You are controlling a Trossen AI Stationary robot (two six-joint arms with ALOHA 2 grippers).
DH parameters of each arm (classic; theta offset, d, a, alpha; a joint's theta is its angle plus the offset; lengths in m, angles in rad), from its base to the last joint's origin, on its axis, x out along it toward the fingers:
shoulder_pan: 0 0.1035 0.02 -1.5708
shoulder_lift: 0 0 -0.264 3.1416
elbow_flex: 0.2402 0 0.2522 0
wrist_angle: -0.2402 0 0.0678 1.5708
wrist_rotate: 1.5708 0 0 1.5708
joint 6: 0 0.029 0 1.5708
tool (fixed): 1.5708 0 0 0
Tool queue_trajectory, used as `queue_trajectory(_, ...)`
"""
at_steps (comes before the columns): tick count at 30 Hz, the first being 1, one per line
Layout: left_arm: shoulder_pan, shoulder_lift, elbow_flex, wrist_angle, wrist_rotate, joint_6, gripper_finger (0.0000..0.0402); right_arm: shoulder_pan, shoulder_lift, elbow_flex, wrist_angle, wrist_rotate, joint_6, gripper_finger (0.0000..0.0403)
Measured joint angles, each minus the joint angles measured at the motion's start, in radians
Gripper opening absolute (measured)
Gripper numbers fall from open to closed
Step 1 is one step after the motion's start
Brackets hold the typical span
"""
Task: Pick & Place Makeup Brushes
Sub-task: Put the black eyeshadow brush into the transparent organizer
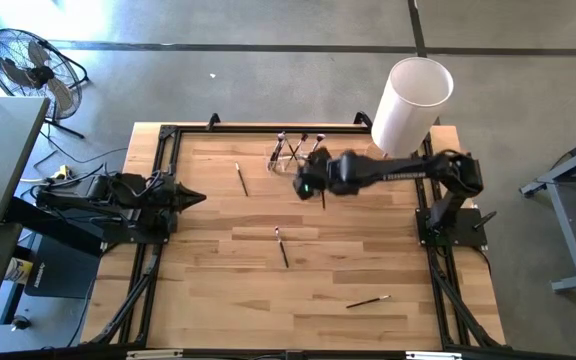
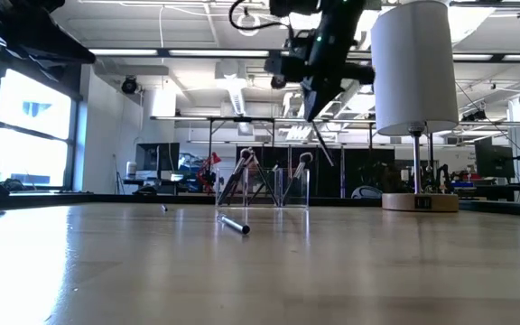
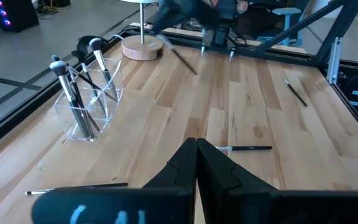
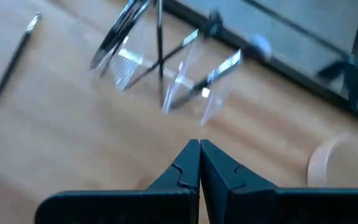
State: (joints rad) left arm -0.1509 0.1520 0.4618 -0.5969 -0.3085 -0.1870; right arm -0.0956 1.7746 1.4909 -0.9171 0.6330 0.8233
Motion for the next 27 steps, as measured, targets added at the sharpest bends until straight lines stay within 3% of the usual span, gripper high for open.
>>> queue_trajectory(6, 0.0, 0.0, 0.0, 0.002, -0.045, -0.028, 0.0, -0.189, 0.009, -0.001, 0.296, -0.065, -0.361, 0.0)
queue_trajectory(12, 0.0, 0.0, 0.0, 0.021, -0.078, -0.031, 0.0, -0.343, 0.013, -0.007, 0.528, -0.206, -0.606, 0.0)
queue_trajectory(20, 0.0, 0.001, 0.001, 0.106, -0.203, -0.032, 0.0, -0.423, -0.001, -0.293, 1.02, -0.394, -0.701, 0.0)
queue_trajectory(27, 0.0, 0.026, 0.001, 0.132, -0.282, -0.032, 0.0, -0.414, -0.002, -0.419, 1.134, -0.475, -0.753, 0.0)
